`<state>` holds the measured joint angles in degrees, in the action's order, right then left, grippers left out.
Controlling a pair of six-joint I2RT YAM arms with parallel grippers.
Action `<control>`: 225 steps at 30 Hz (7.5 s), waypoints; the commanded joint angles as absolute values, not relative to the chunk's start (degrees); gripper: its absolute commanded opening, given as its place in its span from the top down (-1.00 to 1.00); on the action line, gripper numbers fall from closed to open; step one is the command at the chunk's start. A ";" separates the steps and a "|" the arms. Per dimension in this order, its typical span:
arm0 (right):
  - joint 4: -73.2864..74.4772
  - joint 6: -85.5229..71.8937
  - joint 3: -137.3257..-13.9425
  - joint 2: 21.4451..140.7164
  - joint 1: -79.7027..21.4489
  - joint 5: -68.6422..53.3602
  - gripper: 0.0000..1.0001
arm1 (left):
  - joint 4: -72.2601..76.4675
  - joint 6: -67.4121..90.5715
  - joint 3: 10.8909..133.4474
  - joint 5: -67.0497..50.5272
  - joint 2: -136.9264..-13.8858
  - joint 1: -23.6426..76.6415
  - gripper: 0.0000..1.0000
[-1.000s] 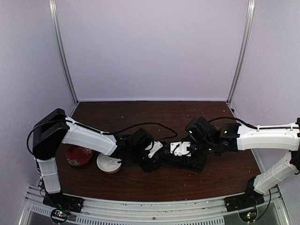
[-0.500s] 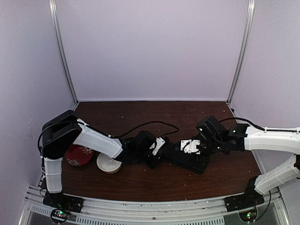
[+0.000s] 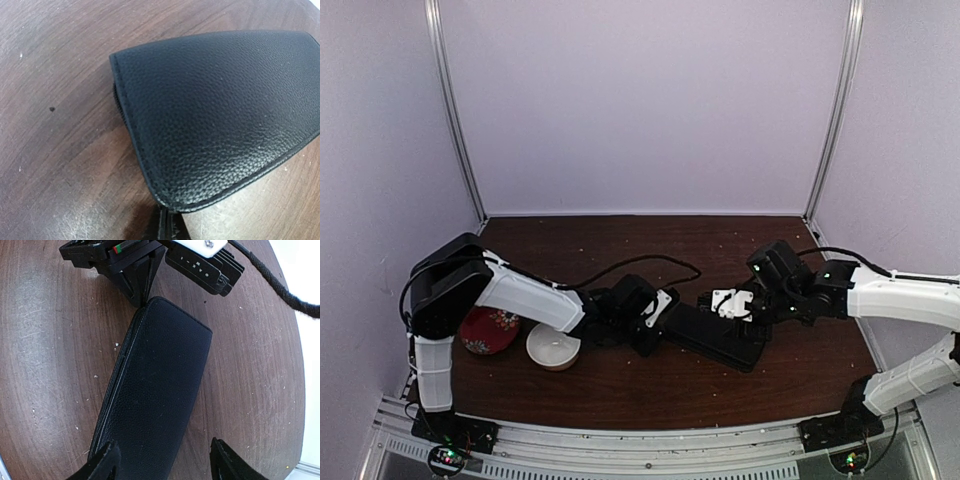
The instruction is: Sort the hair-cutting tools
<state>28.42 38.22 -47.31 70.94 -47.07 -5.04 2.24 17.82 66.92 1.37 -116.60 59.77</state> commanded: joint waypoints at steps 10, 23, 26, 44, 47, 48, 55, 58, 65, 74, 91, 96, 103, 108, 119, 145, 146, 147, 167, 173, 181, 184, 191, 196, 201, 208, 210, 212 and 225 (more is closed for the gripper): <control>29.70 43.50 -47.08 66.35 -41.81 -7.78 -1.00 | -22.41 12.34 73.33 4.61 -113.78 58.33 1.00; 26.83 61.87 -38.62 69.01 -41.42 -13.10 -0.80 | -33.83 6.50 81.29 0.83 -115.10 48.18 1.00; 23.64 61.92 -40.46 72.85 -43.64 -10.83 -0.78 | -35.35 5.15 84.11 0.56 -117.13 47.64 1.00; 17.37 54.93 -46.05 84.96 -56.99 -2.98 -0.84 | -32.60 6.33 94.97 -10.29 -125.91 49.39 1.00; 16.79 53.61 -46.36 86.81 -58.07 -2.19 -0.83 | -32.60 6.61 94.63 -10.60 -125.95 49.70 1.00; 16.47 53.15 -46.48 87.75 -58.48 -2.04 -0.84 | -32.61 6.53 94.39 -10.78 -125.95 49.66 1.00; 17.43 50.06 -49.76 94.66 -60.68 -0.33 -0.80 | -32.59 5.25 92.47 -11.41 -125.54 50.26 1.00; 19.80 49.02 -51.49 97.62 -61.70 -0.08 -0.63 | -33.21 5.25 90.53 -9.99 -124.15 50.27 1.00; 26.06 45.42 -56.08 101.84 -62.19 0.56 -0.34 | -33.53 6.28 82.45 -7.42 -120.18 50.27 1.00; 30.50 40.51 -60.06 106.91 -59.83 2.60 -0.11 | -35.38 10.37 75.97 -8.25 -115.32 54.58 1.00; 37.79 40.48 -59.05 90.63 -57.02 -8.04 -1.00 | -35.32 10.48 83.98 -8.02 -118.67 55.69 1.00; 34.41 43.15 -54.43 85.96 -56.96 -5.11 -1.00 | -34.82 8.68 85.24 -5.24 -120.01 52.05 1.00; 29.19 45.12 -52.84 87.71 -57.03 -3.74 -1.00 | -36.38 7.70 90.44 -4.45 -122.25 49.15 1.00; 29.49 39.42 -61.18 95.17 -58.66 -2.71 -0.96 | -35.11 8.17 89.99 -7.54 -122.28 49.48 1.00; 22.86 32.73 -66.81 99.97 -65.49 -1.14 -0.64 | -33.05 9.27 85.86 -9.90 -119.16 50.25 1.00; 20.37 20.45 -71.46 113.17 -63.84 13.77 0.49 | -35.05 13.03 76.50 -13.06 -110.43 52.90 1.00; 20.35 19.95 -71.46 113.12 -63.53 13.64 0.49 | -35.07 13.77 75.23 -13.48 -109.34 53.26 1.00; 20.31 19.51 -71.58 112.97 -63.25 13.54 0.49 | -34.99 14.52 73.79 -14.07 -108.31 53.71 1.00; 22.38 25.69 -58.90 87.10 -58.99 -4.76 -0.23 | -36.02 12.97 77.14 0.38 -112.60 52.87 1.00; 25.61 31.56 -58.21 83.07 -50.87 -14.26 -0.34 | -38.35 4.43 90.26 8.59 -122.48 49.77 1.00; 21.48 53.90 -51.78 82.89 -51.78 -7.94 -0.42 | -33.81 -0.13 96.58 0.14 -124.81 49.72 1.00; 19.63 55.85 -54.83 87.50 -52.81 -5.57 -0.43 | -33.80 -0.42 98.53 -1.39 -126.41 49.75 1.00; 16.51 63.22 -60.94 99.21 -53.36 -0.88 -0.44 | -33.84 -0.41 99.05 -3.06 -127.33 49.72 1.00; 14.45 67.34 -61.06 102.81 -53.35 2.18 -0.53 | -33.79 -0.79 99.18 -5.54 -128.24 49.75 1.00; 15.80 71.60 -61.67 105.13 -53.01 3.01 -0.60 | -33.83 -0.96 99.66 -5.80 -128.75 49.79 1.00; 23.69 70.95 -69.44 111.21 -52.22 0.99 -0.29 | -34.53 -1.15 99.95 -7.53 -128.93 49.75 1.00; 28.32 68.84 -72.98 113.81 -52.23 0.35 -0.04 | -35.19 -0.38 98.50 -7.50 -127.80 49.79 1.00; 29.75 67.74 -73.74 114.90 -52.18 0.60 0.11 | -35.24 0.54 95.38 -7.60 -125.49 49.90 1.00; 25.68 56.82 -72.18 114.96 -52.25 0.57 0.22 | -27.12 14.16 78.68 -22.98 -114.55 55.87 1.00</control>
